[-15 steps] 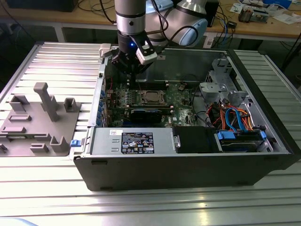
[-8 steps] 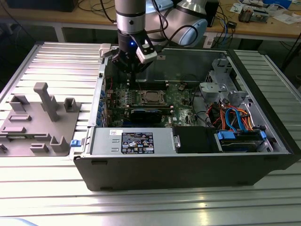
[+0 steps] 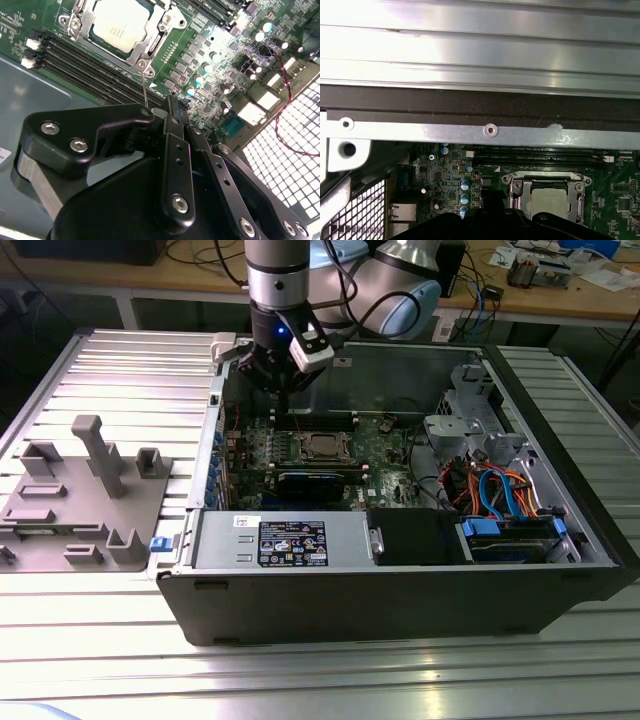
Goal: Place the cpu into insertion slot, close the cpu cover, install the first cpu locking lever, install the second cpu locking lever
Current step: 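Install the first cpu locking lever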
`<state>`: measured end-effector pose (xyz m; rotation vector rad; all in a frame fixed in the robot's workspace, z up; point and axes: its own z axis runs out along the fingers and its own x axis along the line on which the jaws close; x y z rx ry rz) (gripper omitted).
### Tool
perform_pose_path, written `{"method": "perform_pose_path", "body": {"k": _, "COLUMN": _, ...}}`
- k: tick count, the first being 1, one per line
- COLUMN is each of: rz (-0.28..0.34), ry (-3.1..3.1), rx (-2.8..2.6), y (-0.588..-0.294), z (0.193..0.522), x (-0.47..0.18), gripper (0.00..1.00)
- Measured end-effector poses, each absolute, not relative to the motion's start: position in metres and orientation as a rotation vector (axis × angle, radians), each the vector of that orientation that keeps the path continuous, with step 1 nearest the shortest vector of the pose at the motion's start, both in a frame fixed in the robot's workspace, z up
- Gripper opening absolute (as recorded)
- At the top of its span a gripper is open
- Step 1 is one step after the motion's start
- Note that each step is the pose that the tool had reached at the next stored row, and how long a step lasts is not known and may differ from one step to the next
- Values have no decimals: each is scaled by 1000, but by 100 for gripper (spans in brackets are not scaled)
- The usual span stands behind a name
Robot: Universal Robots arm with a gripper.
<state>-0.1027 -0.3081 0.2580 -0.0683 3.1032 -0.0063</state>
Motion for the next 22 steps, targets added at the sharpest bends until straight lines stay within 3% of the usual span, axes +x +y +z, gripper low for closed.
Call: {"method": "perform_pose_path", "body": {"k": 22, "rz": -6, "ry": 3103, "rx": -68, "y": -305, "z": 259, "x": -103, "gripper": 11}}
